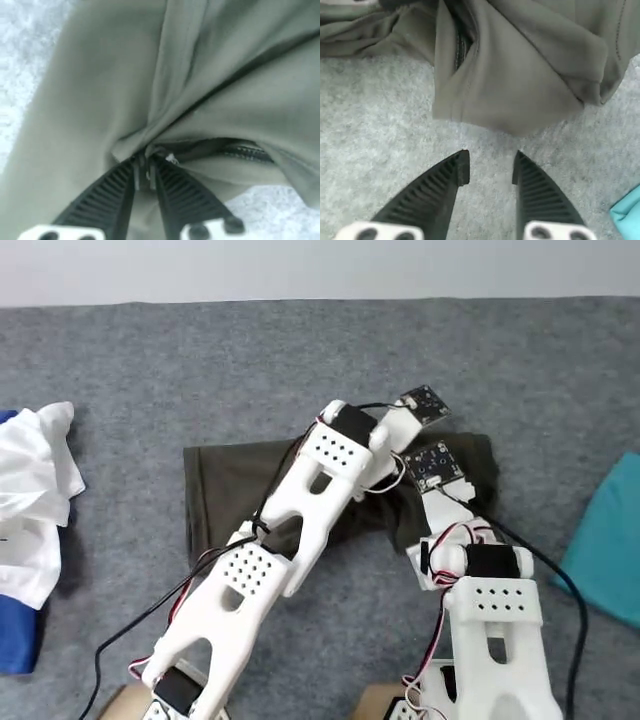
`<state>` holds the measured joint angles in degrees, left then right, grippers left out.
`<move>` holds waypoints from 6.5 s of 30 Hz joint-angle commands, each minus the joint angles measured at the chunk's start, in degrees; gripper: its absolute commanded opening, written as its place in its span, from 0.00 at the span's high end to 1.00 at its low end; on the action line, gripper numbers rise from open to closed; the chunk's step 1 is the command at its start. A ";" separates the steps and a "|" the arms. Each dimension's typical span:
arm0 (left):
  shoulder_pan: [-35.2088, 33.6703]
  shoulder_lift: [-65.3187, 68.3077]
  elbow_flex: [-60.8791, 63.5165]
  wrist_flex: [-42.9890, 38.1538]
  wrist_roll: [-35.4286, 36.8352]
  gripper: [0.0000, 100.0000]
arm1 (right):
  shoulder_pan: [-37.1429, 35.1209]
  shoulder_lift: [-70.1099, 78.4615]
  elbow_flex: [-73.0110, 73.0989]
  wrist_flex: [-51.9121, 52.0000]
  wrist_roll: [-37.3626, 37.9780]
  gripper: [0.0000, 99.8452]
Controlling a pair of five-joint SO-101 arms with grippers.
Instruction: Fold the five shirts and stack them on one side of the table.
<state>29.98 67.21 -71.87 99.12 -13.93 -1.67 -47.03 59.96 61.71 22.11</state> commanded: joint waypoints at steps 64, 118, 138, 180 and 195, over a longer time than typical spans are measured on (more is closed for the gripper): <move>-21.27 -14.07 -2.15 1.49 -0.35 0.91 | 1.63 12.18 -11.43 -14.64 8.79 0.99; -43.78 -35.43 23.87 1.23 4.48 0.91 | -4.35 35.91 -23.56 1.63 -1.85 0.78; -46.51 -35.52 23.87 1.23 3.96 0.91 | -0.40 45.76 -36.22 2.77 2.11 0.99; -45.01 -35.96 23.96 1.41 2.55 0.91 | 7.60 70.11 -69.98 2.77 -0.70 0.91; -44.22 -35.43 24.84 1.32 2.46 0.91 | 3.91 80.31 -87.12 11.56 -7.65 0.84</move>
<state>-15.12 35.65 -47.52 99.12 -10.95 4.31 33.58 -23.82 73.49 14.99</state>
